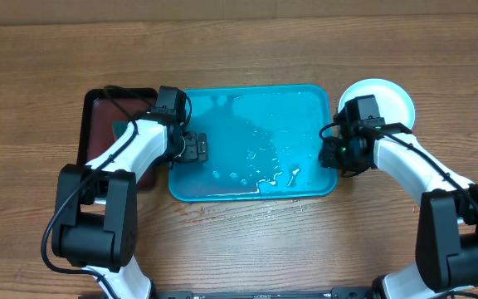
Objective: Clean dirty plates on tray and stack at the side
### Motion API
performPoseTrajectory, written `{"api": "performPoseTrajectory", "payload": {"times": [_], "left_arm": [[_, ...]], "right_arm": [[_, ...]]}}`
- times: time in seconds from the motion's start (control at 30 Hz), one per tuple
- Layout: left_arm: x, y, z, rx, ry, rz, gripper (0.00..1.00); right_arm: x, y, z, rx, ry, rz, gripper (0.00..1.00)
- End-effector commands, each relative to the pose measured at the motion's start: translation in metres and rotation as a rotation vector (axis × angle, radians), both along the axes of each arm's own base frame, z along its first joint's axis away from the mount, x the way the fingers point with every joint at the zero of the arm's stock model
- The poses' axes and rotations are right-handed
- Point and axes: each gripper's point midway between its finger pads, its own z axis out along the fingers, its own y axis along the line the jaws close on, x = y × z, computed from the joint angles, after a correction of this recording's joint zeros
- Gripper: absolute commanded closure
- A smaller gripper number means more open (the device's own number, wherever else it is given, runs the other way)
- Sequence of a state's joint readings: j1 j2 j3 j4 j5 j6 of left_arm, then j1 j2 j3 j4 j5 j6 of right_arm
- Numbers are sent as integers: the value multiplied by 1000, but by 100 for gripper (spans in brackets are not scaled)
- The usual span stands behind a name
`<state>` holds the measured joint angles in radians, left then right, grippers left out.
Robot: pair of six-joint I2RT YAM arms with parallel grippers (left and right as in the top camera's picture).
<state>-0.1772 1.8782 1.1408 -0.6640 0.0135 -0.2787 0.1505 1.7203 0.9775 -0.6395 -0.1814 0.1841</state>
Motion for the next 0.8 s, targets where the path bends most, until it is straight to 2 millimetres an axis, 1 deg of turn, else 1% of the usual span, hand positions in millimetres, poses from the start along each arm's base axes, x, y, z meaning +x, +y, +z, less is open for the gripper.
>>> {"api": "performPoseTrajectory", "payload": {"times": [0.0, 0.17, 0.3, 0.37, 0.43, 0.5, 0.57, 0.67, 0.77], "left_arm": [[-4, 4, -9, 28, 27, -12, 1], [-4, 4, -9, 28, 27, -12, 1], [-4, 4, -9, 28, 26, -12, 1], [-2, 3, -8, 26, 23, -12, 2], [0, 3, -3, 27, 22, -15, 1], [5, 2, 7, 27, 19, -20, 1], [12, 0, 22, 26, 11, -29, 1], [27, -3, 55, 25, -22, -62, 1], [42, -5, 94, 27, -65, -100, 1]], "right_arm": [[-1, 13, 4, 45, -8, 29, 54], [-1, 13, 4, 45, -7, 28, 54], [-1, 13, 4, 45, -7, 29, 53], [0, 14, 6, 46, -10, 28, 45], [3, 14, 10, 46, -12, 28, 41], [8, 15, 19, 46, -16, 29, 38], [15, 16, 32, 47, -24, 29, 36], [29, 18, 56, 48, -52, 28, 33], [43, 19, 86, 49, -94, 28, 27]]}}
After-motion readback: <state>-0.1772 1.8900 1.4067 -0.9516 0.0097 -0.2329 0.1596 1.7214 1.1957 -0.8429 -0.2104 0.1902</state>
